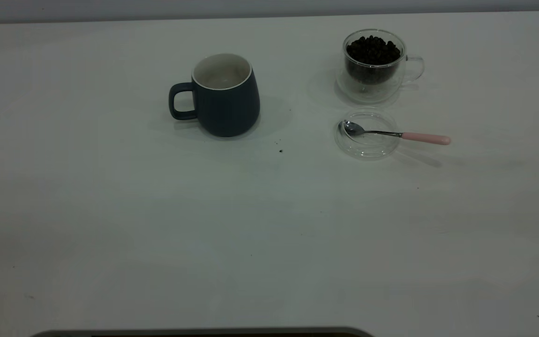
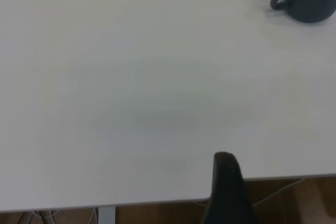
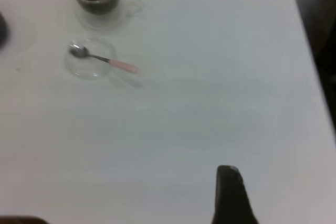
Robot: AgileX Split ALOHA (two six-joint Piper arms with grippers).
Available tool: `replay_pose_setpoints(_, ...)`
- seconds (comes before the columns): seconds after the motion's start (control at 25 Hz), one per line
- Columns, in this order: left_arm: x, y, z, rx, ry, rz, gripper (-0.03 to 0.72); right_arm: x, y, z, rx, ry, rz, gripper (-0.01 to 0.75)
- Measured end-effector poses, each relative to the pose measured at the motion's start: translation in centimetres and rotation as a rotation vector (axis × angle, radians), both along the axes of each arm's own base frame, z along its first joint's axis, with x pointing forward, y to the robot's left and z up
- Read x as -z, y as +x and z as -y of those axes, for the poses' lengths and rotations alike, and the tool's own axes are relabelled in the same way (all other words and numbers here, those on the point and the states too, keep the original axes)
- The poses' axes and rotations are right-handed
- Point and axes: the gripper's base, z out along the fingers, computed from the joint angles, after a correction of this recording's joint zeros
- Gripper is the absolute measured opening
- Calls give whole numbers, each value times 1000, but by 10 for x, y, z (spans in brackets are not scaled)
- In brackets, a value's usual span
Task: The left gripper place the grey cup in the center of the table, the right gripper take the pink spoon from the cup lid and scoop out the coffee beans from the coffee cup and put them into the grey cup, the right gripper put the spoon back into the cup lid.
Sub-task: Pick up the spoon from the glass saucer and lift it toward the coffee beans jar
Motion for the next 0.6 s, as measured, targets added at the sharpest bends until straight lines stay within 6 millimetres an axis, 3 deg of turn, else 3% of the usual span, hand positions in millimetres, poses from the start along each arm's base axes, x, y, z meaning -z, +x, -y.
replay_pose_setpoints(0.16,0,0,0,0,0,0,565,-12,10,-4,8,86,4,519)
replay_pose_setpoints(0.32,0,0,0,0,0,0,565,-42,39,-7,3,143,-71,519)
replay_pose_setpoints(0.44,0,0,0,0,0,0,565,-65,78,-9,-4,158,-160,519)
replay_pose_setpoints(0.6,0,0,0,1,-1,0,565,-71,141,-12,-30,171,-318,519)
